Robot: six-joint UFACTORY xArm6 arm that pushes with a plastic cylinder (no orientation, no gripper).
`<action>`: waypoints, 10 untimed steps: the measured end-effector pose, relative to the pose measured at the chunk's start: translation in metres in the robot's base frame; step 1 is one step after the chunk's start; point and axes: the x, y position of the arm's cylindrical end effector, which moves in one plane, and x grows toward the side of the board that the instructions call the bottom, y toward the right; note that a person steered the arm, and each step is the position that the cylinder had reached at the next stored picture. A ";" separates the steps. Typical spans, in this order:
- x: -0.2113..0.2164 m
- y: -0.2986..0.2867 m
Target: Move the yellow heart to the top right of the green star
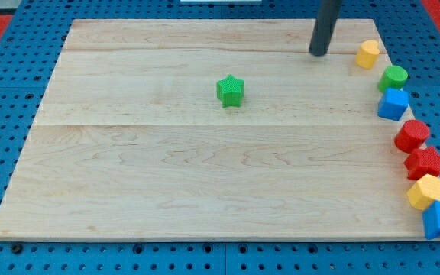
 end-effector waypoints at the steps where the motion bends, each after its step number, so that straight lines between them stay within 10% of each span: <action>1: -0.028 0.083; 2: -0.016 0.172; 5: 0.040 -0.075; 6: 0.038 -0.062; 8: 0.025 0.144; 10: 0.098 0.170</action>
